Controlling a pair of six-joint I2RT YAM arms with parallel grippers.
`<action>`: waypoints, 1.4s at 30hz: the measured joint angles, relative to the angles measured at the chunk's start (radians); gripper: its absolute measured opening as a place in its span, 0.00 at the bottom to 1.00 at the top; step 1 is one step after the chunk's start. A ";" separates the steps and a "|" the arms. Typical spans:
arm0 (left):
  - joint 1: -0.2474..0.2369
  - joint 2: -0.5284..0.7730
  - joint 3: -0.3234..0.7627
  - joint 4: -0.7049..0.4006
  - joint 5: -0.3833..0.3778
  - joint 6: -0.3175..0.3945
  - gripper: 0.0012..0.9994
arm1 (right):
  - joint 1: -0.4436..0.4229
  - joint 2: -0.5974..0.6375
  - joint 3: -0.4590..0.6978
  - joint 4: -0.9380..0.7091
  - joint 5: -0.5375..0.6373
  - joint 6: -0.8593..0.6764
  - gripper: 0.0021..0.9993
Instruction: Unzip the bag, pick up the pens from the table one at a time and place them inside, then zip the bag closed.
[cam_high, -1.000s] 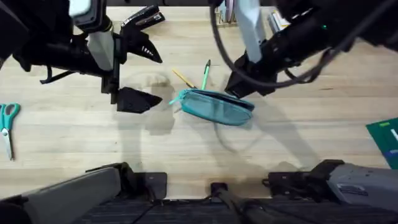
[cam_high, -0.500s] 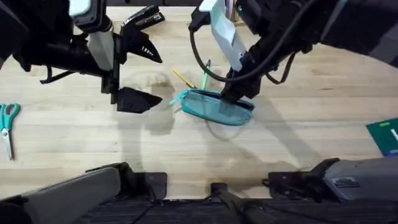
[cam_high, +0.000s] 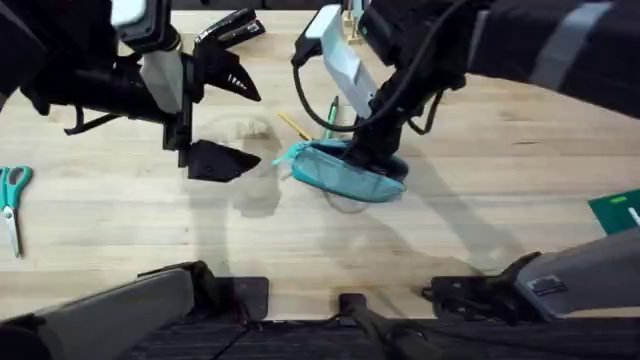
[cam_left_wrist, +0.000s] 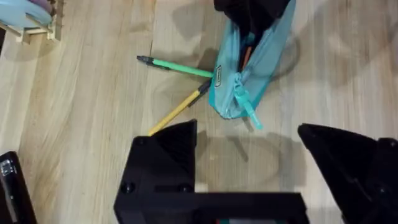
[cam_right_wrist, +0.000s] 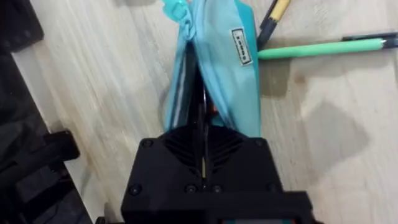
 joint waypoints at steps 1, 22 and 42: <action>0.000 0.000 0.000 0.000 0.000 0.000 0.99 | 0.000 0.014 0.000 0.000 0.000 -0.001 0.03; 0.000 0.000 0.000 0.000 0.000 0.000 0.99 | 0.016 0.068 0.000 -0.001 0.000 -0.005 1.00; 0.000 0.000 0.000 0.000 0.000 0.000 0.99 | 0.015 0.033 0.311 -0.274 0.000 0.097 1.00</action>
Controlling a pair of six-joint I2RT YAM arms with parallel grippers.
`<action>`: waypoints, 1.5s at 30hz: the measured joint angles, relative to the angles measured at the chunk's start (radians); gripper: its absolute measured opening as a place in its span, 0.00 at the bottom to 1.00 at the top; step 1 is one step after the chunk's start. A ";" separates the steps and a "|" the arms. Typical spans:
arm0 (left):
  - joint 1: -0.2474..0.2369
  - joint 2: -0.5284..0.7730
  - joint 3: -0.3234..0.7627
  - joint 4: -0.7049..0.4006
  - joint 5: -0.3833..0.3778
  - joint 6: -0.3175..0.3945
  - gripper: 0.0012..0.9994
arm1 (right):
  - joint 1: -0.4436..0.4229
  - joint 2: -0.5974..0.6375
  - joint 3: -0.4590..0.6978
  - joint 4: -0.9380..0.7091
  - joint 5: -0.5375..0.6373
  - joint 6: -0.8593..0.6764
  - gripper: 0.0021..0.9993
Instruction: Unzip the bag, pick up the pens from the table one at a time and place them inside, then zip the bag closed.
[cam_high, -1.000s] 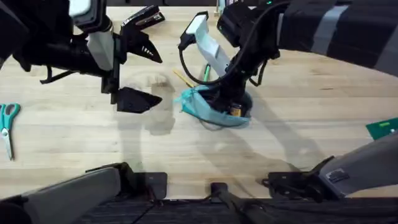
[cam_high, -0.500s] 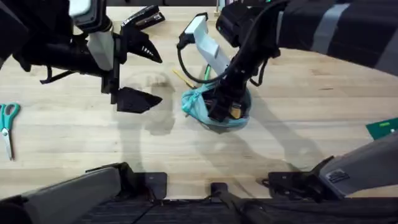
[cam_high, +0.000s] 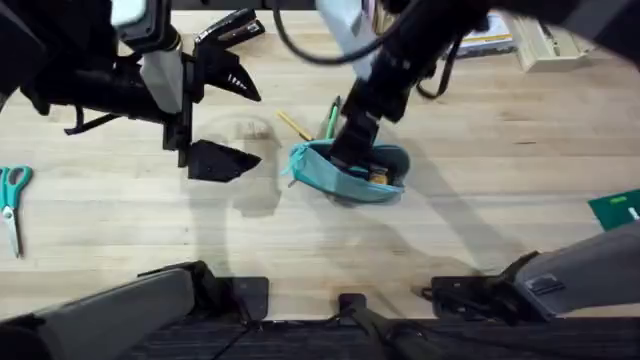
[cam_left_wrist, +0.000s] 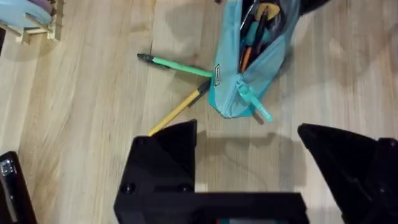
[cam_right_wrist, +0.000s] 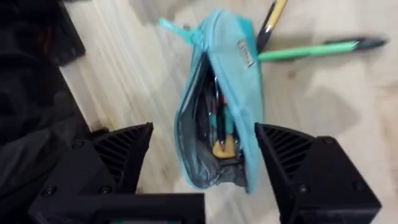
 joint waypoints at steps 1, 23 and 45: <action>0.000 0.000 0.000 0.000 0.000 0.000 0.99 | 0.000 -0.007 0.025 -0.004 0.000 0.002 1.00; 0.000 0.000 0.000 0.000 0.000 0.000 0.99 | 0.000 -0.025 0.146 0.278 0.336 0.794 1.00; 0.000 0.000 0.000 0.000 0.000 0.000 0.99 | 0.040 0.074 0.146 0.332 0.514 1.287 1.00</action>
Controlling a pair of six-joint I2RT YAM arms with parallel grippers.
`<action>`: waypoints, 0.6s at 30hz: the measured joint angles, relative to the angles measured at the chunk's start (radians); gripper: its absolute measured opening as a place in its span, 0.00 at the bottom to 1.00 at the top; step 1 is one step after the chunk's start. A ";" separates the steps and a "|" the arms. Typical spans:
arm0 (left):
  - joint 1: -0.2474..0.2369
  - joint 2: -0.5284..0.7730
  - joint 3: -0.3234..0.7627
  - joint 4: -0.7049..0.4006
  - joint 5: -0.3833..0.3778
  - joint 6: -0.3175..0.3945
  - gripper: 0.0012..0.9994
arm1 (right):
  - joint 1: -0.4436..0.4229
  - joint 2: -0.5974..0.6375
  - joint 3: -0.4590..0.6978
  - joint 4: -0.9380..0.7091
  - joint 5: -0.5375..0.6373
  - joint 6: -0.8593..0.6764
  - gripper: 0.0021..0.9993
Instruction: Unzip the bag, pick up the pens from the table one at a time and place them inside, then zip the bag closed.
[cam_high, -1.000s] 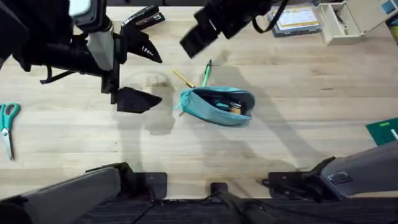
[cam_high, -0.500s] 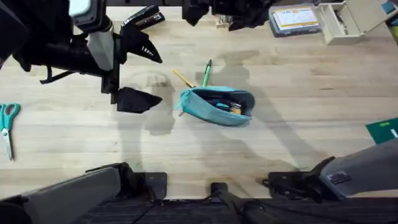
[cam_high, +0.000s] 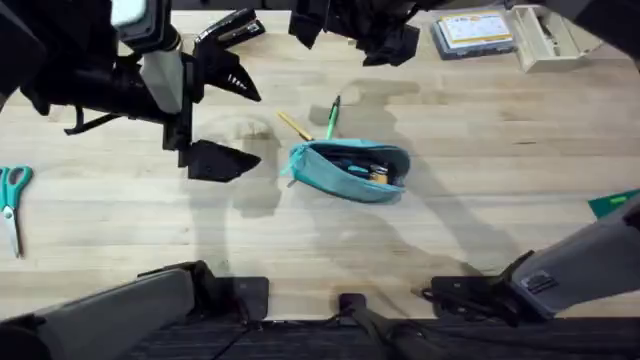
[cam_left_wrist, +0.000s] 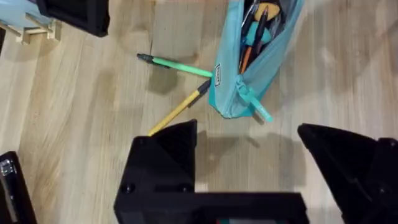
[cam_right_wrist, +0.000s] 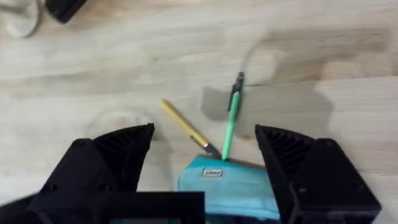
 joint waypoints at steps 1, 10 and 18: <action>0.000 0.000 0.000 0.000 0.000 0.000 0.99 | 0.002 0.006 0.000 0.000 0.021 0.004 1.00; 0.000 0.000 0.000 0.000 0.000 0.000 0.99 | 0.046 0.140 0.000 0.028 0.146 0.026 1.00; 0.000 0.000 0.000 0.000 0.000 0.000 0.99 | 0.057 0.226 0.000 0.029 0.163 0.041 1.00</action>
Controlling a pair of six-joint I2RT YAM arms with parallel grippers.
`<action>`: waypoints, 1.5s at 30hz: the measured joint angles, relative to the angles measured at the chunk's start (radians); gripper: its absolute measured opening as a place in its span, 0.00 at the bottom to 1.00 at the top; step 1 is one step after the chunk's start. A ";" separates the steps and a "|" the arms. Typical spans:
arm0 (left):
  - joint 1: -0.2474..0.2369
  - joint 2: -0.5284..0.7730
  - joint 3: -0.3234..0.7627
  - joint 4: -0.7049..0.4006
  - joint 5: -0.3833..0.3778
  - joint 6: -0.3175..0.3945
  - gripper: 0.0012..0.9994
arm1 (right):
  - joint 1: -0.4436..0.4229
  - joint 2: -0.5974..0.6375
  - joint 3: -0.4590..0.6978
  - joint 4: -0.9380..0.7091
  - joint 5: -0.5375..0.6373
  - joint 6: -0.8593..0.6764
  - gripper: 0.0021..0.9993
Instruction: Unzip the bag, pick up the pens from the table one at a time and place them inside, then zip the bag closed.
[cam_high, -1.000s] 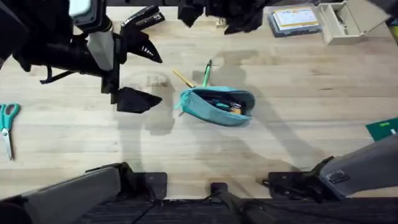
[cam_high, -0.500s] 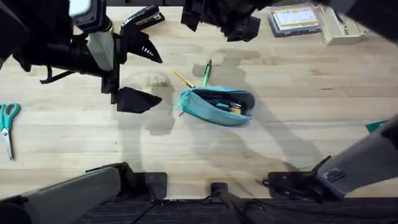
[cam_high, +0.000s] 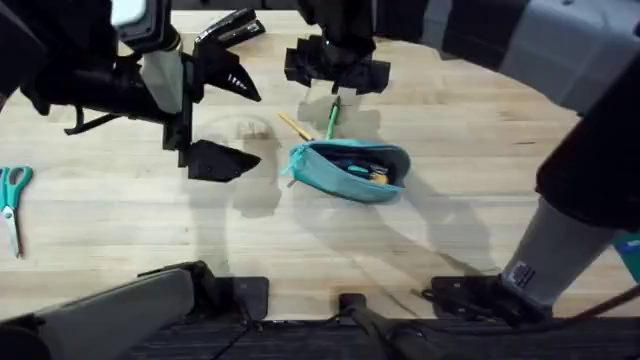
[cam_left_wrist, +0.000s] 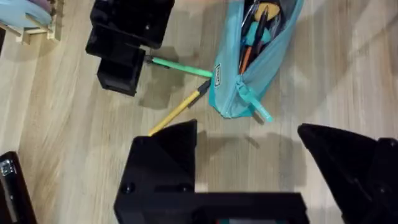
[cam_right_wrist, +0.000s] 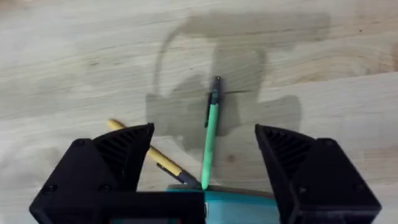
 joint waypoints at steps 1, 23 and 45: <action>0.000 0.000 0.000 0.000 0.000 0.000 0.99 | 0.000 0.007 0.000 0.000 0.000 0.005 1.00; 0.000 0.000 0.000 0.000 0.000 0.000 0.99 | 0.000 0.141 0.000 0.000 -0.031 0.029 0.95; 0.000 0.000 0.000 0.000 0.000 0.000 0.99 | -0.018 0.160 0.002 -0.021 -0.067 0.032 0.04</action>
